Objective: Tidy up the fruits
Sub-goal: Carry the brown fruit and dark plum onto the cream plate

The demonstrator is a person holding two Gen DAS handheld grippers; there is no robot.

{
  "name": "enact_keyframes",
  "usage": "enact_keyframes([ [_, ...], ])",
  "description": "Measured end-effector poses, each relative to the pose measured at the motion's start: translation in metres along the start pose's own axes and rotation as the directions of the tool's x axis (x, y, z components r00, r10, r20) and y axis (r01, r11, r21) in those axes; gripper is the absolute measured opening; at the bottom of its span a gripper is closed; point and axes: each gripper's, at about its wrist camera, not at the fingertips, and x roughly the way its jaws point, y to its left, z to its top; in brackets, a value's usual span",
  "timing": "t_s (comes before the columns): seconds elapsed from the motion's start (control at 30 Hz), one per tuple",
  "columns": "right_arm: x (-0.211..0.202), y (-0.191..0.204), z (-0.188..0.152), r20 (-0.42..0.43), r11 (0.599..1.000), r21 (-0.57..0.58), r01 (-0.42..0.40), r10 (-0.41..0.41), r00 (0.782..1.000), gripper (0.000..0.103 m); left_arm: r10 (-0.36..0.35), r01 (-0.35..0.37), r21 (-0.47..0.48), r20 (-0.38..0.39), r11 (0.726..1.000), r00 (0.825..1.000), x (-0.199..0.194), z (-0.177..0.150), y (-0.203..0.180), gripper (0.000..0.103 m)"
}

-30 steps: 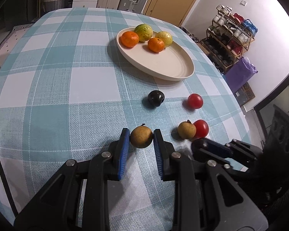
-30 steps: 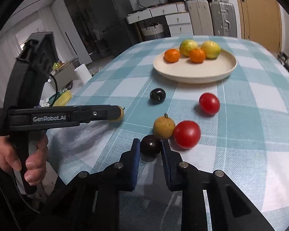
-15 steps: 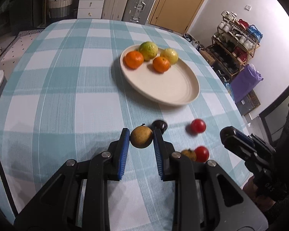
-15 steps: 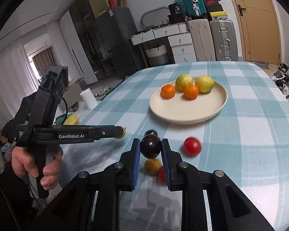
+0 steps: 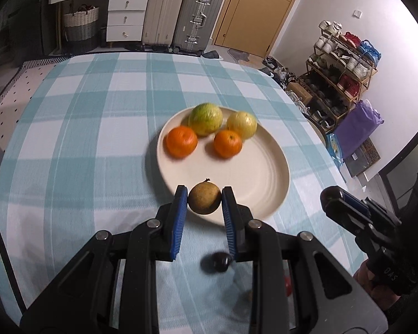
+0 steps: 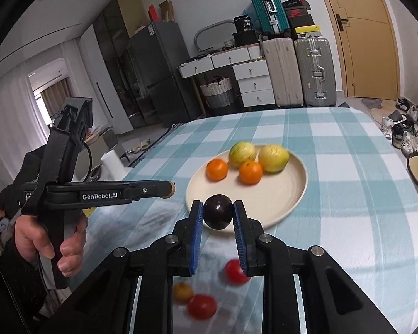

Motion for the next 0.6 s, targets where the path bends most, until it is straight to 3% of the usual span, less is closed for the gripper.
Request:
enact_keyframes([
  [0.6, 0.075, -0.050, 0.042, -0.081, 0.997, 0.071, 0.014, -0.008, 0.997, 0.022, -0.057, 0.056, -0.019, -0.032, 0.998, 0.998, 0.078, 0.061, 0.001, 0.022],
])
